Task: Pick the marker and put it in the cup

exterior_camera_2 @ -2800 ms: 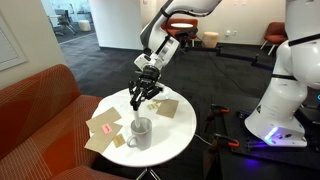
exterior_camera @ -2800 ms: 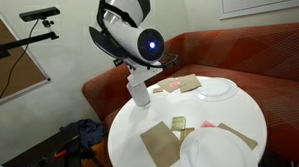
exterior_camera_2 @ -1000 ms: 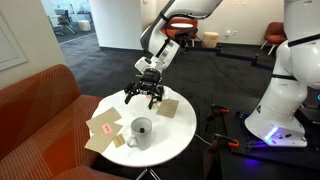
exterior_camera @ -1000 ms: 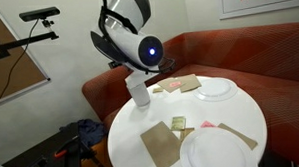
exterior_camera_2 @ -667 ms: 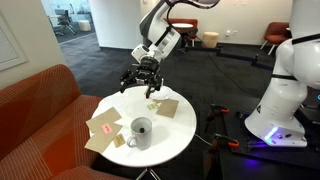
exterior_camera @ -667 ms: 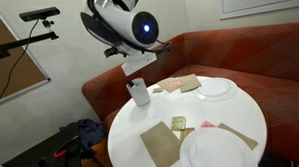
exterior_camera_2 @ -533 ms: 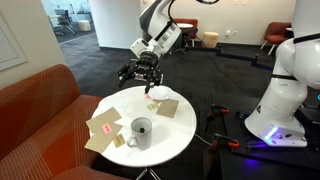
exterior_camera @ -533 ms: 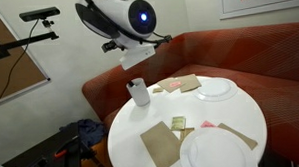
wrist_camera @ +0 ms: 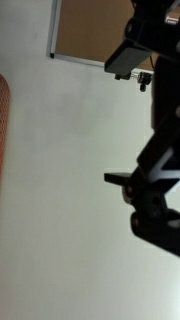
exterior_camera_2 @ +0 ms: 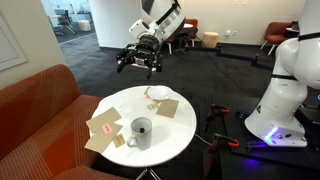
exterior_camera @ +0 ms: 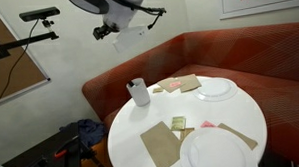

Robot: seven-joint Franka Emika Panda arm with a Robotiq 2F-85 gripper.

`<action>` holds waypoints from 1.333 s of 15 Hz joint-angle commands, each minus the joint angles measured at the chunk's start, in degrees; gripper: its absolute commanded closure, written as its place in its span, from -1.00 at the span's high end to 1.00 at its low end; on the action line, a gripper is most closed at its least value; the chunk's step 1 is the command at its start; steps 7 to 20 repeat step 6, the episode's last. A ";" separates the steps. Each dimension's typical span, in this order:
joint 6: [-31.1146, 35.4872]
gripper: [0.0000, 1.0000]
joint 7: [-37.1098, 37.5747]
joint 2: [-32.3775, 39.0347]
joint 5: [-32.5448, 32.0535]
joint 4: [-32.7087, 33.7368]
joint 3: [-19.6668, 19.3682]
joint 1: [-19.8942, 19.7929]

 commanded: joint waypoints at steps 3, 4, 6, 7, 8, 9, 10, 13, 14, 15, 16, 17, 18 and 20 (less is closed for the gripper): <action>-0.60 1.00 0.03 -0.41 -0.63 0.05 -0.12 0.16; -0.61 1.00 0.03 -0.41 -0.65 0.05 -0.11 0.18; -0.62 1.00 0.03 -0.41 -0.65 0.05 -0.11 0.19; -0.62 1.00 0.03 -0.41 -0.65 0.05 -0.11 0.19; -0.62 1.00 0.03 -0.41 -0.65 0.05 -0.11 0.19; -0.62 1.00 0.03 -0.41 -0.65 0.05 -0.11 0.19; -0.62 1.00 0.03 -0.41 -0.65 0.05 -0.11 0.19; -0.62 1.00 0.03 -0.41 -0.65 0.05 -0.11 0.19; -0.62 1.00 0.03 -0.41 -0.65 0.05 -0.11 0.19; -0.62 1.00 0.03 -0.41 -0.65 0.05 -0.11 0.19; -0.62 1.00 0.03 -0.41 -0.65 0.05 -0.11 0.19; -0.62 1.00 0.03 -0.41 -0.65 0.05 -0.11 0.19; -0.62 1.00 0.03 -0.41 -0.65 0.05 -0.11 0.19; -0.62 1.00 0.03 -0.41 -0.65 0.05 -0.11 0.19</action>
